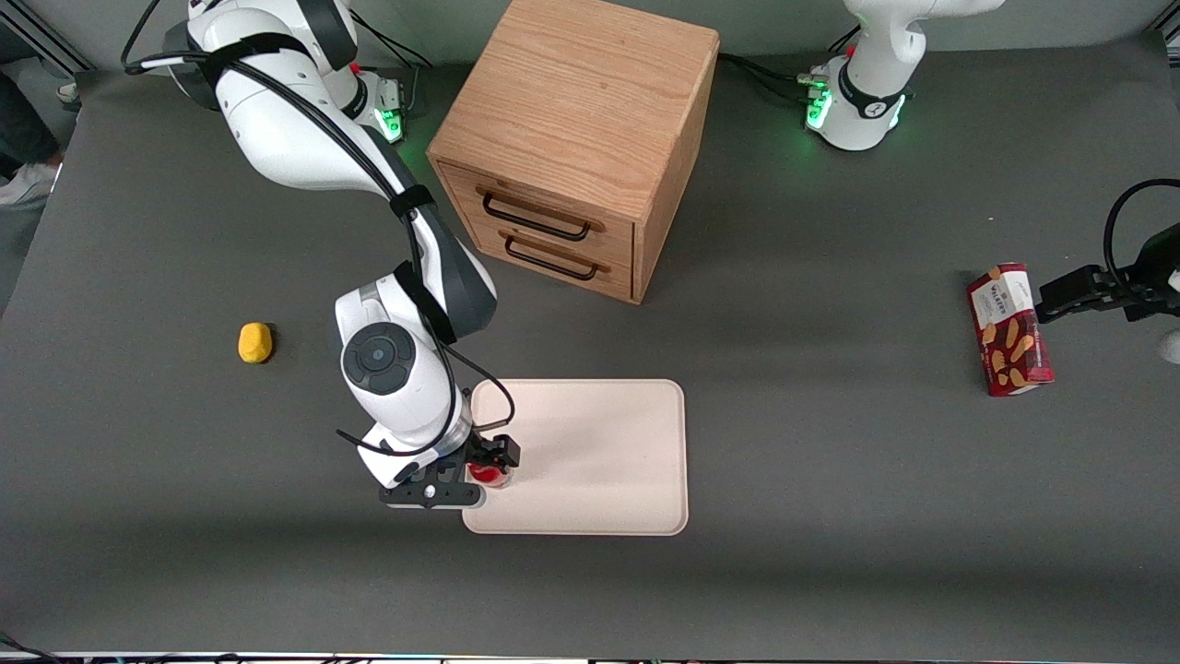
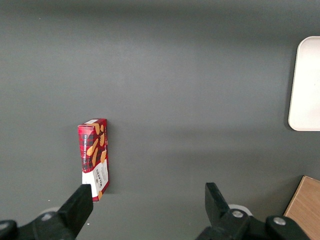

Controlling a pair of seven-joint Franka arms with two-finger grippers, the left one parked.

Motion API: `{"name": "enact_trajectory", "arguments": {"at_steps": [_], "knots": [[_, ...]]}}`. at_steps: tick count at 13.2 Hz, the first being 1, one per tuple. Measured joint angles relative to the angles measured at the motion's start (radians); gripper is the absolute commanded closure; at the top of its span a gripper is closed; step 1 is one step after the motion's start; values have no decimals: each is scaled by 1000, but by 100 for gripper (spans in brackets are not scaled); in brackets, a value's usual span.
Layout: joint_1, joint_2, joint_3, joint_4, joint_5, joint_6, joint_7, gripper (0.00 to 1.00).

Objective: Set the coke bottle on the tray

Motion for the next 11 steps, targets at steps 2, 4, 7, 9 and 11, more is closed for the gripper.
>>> {"name": "enact_trajectory", "arguments": {"at_steps": [2, 4, 7, 9, 11], "knots": [[0, -6, 0, 1, 0, 0, 0, 0], [0, -29, -3, 6, -1, -60, 0, 0], [-2, -138, -9, 11, -4, -266, 0, 0], [-7, -231, -10, 11, -5, -398, 0, 0], [-21, -318, -11, 2, -6, -489, 0, 0]]}}
